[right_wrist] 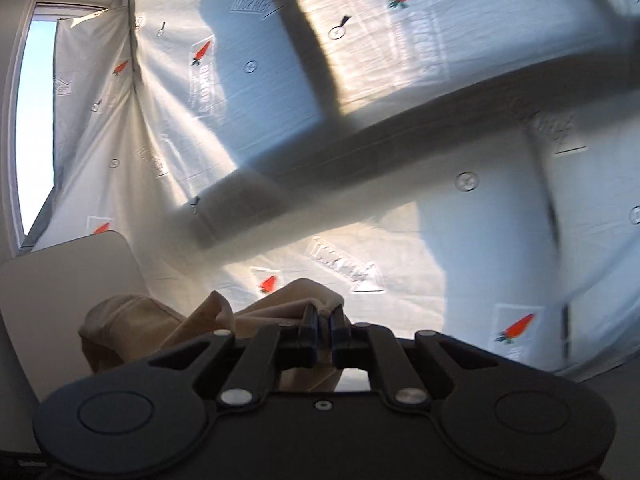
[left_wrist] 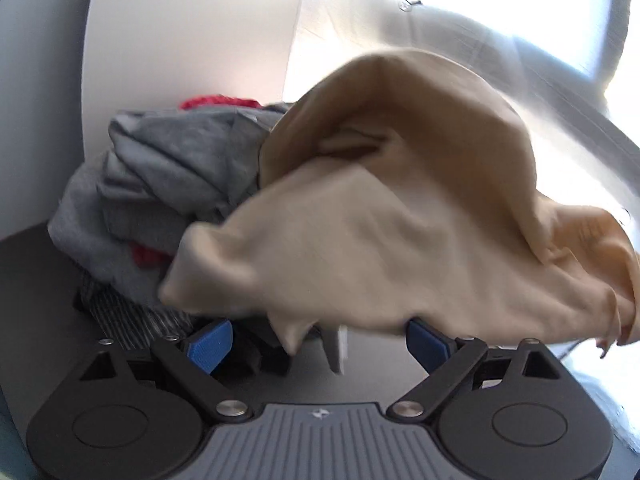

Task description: Fold clothes

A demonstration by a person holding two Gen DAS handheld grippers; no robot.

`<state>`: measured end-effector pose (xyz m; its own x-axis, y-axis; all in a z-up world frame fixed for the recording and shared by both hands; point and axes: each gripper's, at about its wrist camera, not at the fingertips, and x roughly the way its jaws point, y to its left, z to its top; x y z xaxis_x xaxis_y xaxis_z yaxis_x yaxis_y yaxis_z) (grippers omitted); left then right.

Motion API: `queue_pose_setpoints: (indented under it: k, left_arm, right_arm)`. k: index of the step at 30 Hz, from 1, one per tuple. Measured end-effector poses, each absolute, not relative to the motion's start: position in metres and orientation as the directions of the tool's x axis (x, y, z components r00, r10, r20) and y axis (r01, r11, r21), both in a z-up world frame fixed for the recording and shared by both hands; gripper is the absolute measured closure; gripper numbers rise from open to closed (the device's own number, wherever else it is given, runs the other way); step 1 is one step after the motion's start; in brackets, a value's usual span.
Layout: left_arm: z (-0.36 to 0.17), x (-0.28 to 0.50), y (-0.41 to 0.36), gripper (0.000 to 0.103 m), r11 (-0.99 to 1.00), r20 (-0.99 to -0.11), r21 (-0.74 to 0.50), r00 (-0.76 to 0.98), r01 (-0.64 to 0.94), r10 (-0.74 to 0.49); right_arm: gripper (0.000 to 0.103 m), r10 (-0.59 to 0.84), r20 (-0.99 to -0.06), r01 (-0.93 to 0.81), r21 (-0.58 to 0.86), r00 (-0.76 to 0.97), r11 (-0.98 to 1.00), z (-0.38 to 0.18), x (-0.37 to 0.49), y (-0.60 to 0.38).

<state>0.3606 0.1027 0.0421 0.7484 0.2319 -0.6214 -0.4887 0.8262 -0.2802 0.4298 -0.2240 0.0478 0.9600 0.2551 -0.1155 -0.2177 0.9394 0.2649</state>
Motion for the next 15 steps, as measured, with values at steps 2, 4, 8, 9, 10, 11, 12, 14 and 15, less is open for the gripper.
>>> queue_pose_setpoints:
  k: [2,4,8,9,10,11,12,14,15]
  left_arm:
    - [0.027,0.346,0.072,0.01,0.838,-0.65,-0.284,0.736,-0.465,0.188]
    - [0.007,0.333,0.047,0.01,0.853,-0.679,-0.271,0.716,-0.445,0.158]
    - [-0.025,0.318,-0.015,0.01,0.881,-0.735,-0.232,0.667,-0.413,0.119]
    - [-0.038,0.32,-0.021,0.01,0.886,-0.748,-0.229,0.656,-0.404,0.106]
    - [-0.044,0.325,-0.028,0.01,0.89,-0.758,-0.228,0.645,-0.395,0.091]
    - [-0.049,0.33,-0.036,0.01,0.894,-0.769,-0.229,0.635,-0.385,0.076]
    - [-0.054,0.337,-0.038,0.01,0.897,-0.777,-0.23,0.626,-0.377,0.065]
    - [-0.061,0.351,-0.041,0.01,0.904,-0.787,-0.225,0.614,-0.364,0.052]
    - [-0.067,0.359,-0.037,0.01,0.906,-0.791,-0.221,0.61,-0.36,0.05]
  right_arm:
    - [0.096,0.004,-0.232,0.021,0.105,0.973,0.994,0.026,0.426,-0.284]
    - [0.089,-0.261,-0.377,0.235,-0.113,0.889,0.965,-0.004,0.434,-0.336]
    - [0.082,-0.42,-0.537,0.344,-0.242,0.731,0.907,-0.056,0.424,-0.415]
    - [0.071,-0.399,-0.569,0.346,-0.205,0.719,0.916,-0.062,0.418,-0.427]
    - [0.067,-0.371,-0.588,0.335,-0.173,0.719,0.926,-0.067,0.413,-0.431]
    - [0.067,-0.341,-0.604,0.323,-0.142,0.72,0.936,-0.071,0.408,-0.434]
    - [0.067,-0.304,-0.621,0.296,-0.118,0.723,0.948,-0.076,0.407,-0.431]
    - [0.067,-0.226,-0.65,0.239,-0.071,0.725,0.969,-0.085,0.406,-0.422]
    - [0.067,-0.167,-0.668,0.205,-0.022,0.725,0.978,-0.092,0.407,-0.413]
